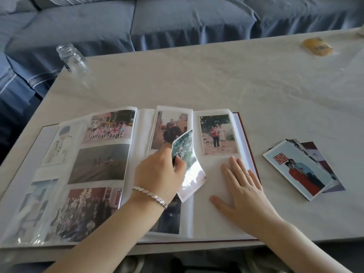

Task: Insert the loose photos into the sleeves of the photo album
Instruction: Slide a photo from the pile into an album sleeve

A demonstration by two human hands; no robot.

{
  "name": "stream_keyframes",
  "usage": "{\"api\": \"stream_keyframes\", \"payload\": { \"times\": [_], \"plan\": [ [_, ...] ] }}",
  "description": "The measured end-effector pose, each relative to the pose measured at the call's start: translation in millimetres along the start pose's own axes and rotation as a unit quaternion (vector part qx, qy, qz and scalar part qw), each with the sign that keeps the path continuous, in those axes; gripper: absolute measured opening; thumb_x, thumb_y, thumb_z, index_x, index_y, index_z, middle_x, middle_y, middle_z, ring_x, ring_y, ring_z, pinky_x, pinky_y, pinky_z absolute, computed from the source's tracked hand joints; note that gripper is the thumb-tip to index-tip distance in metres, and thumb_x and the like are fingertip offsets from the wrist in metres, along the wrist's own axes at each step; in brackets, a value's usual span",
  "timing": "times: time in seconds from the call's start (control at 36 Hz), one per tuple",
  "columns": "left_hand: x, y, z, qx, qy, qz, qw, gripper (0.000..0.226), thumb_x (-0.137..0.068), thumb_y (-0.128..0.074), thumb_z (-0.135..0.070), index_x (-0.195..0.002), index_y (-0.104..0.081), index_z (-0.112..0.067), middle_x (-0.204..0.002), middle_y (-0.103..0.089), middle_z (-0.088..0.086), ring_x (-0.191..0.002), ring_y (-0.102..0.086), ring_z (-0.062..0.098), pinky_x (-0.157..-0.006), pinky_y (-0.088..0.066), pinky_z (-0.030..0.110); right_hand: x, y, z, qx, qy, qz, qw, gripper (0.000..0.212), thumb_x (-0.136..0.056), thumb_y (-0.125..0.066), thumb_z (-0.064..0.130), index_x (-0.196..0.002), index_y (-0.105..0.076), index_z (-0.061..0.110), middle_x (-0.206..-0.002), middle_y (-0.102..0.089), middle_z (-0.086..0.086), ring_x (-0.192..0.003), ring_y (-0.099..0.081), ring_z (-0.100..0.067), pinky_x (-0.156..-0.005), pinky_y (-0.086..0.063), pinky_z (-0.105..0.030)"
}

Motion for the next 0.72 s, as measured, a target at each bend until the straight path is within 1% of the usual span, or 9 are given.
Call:
{"api": "stream_keyframes", "payload": {
  "times": [0.19, 0.28, 0.33, 0.39, 0.42, 0.44, 0.5, 0.56, 0.72],
  "plan": [
    [4, 10, 2, 0.01, -0.043, -0.06, 0.997, 0.023, -0.074, -0.069, -0.005, -0.067, -0.047, -0.007, -0.049, -0.01, -0.021, -0.031, -0.018, 0.011, -0.046, -0.012, 0.003, 2, 0, 2, 0.003, -0.006, 0.014, 1.0, 0.124, -0.036, 0.037, 0.082, -0.145, 0.021, 0.026, -0.126, 0.051, 0.012, -0.133, 0.037, -0.015, -0.108, 0.021, -0.033],
    [5, 13, 2, 0.037, -0.035, -0.073, 0.996, 0.021, -0.075, -0.058, -0.015, -0.064, -0.041, -0.014, -0.046, -0.02, -0.016, -0.03, -0.014, 0.0, -0.043, -0.011, 0.004, 3, 2, 3, -0.007, -0.015, 0.007, 1.0, 0.124, -0.042, 0.024, 0.089, -0.148, 0.011, 0.025, -0.137, 0.043, 0.008, -0.133, 0.036, -0.015, -0.109, 0.022, -0.035],
    [6, 15, 2, 0.056, -0.02, -0.078, 0.995, 0.025, -0.075, -0.057, -0.019, -0.065, -0.034, -0.019, -0.044, -0.023, -0.018, -0.031, -0.016, -0.003, -0.042, -0.011, 0.004, 4, 4, 7, 0.023, 0.013, -0.032, 0.999, 0.103, -0.067, 0.001, 0.081, -0.148, -0.02, 0.023, -0.157, 0.006, -0.003, -0.142, 0.017, -0.019, -0.116, 0.013, -0.036],
    [7, 16, 2, 0.071, -0.004, -0.084, 0.994, 0.024, -0.075, -0.056, -0.021, -0.064, -0.035, -0.019, -0.044, -0.025, -0.021, -0.031, -0.022, -0.005, -0.038, -0.013, 0.005, 6, 1, 13, 0.018, 0.024, -0.028, 0.999, 0.079, -0.084, -0.01, 0.072, -0.13, -0.052, 0.023, -0.145, -0.041, -0.009, -0.14, -0.025, -0.024, -0.112, -0.01, -0.038],
    [8, 16, 3, 0.076, 0.001, -0.091, 0.993, 0.023, -0.076, -0.055, -0.022, -0.064, -0.036, -0.019, -0.044, -0.025, -0.022, -0.031, -0.025, -0.004, -0.035, -0.014, 0.003, 7, 0, 16, 0.013, 0.027, -0.031, 0.999, 0.078, -0.085, -0.01, 0.073, -0.126, -0.055, 0.023, -0.141, -0.047, -0.007, -0.136, -0.034, -0.026, -0.109, -0.014, -0.039],
    [8, 16, 5, 0.079, 0.005, -0.097, 0.992, 0.022, -0.077, -0.055, -0.022, -0.064, -0.037, -0.019, -0.044, -0.026, -0.023, -0.031, -0.027, -0.003, -0.028, -0.021, 0.009, 7, -2, 18, 0.005, 0.029, -0.019, 0.999, 0.084, -0.082, -0.009, 0.077, -0.131, -0.051, 0.022, -0.146, -0.041, -0.006, -0.138, -0.029, -0.027, -0.11, -0.01, -0.039],
    [7, 15, 8, 0.081, 0.009, -0.1, 0.992, 0.026, -0.079, -0.059, -0.019, -0.064, -0.038, -0.019, -0.047, -0.03, -0.024, -0.033, -0.032, -0.002, -0.033, -0.033, 0.009, 8, -3, 22, -0.027, 0.022, -0.043, 0.998, 0.103, -0.069, -0.012, 0.086, -0.149, -0.016, 0.021, -0.156, 0.006, 0.002, -0.142, 0.014, -0.019, -0.111, 0.018, -0.032],
    [6, 12, 13, 0.079, 0.027, -0.085, 0.993, 0.034, -0.083, -0.064, -0.014, -0.063, -0.037, -0.019, -0.049, -0.036, -0.021, -0.038, -0.041, 0.002, -0.033, -0.024, 0.007, 7, -6, 15, -0.029, -0.011, -0.058, 0.998, 0.109, -0.069, -0.027, 0.087, -0.148, 0.015, 0.025, -0.141, 0.037, 0.01, -0.131, 0.039, -0.01, -0.105, 0.032, -0.028],
    [3, 6, 21, 0.115, 0.107, 0.018, 0.988, 0.021, -0.088, -0.056, -0.019, -0.076, -0.053, -0.003, -0.062, -0.06, 0.007, -0.056, -0.059, 0.019, -0.044, -0.039, 0.026, 6, -9, 7, -0.06, -0.06, -0.066, 0.994, 0.094, -0.08, -0.033, 0.076, -0.144, 0.021, 0.034, -0.134, 0.043, 0.014, -0.12, 0.046, -0.007, -0.103, 0.027, -0.031]
  ]
}}
Point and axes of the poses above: each hand's wrist, its own x-axis away from the middle knuckle, its own y-axis out of the back of the hand, z = x × y, the point moved 4 cm from there along -x, towards the middle knuckle
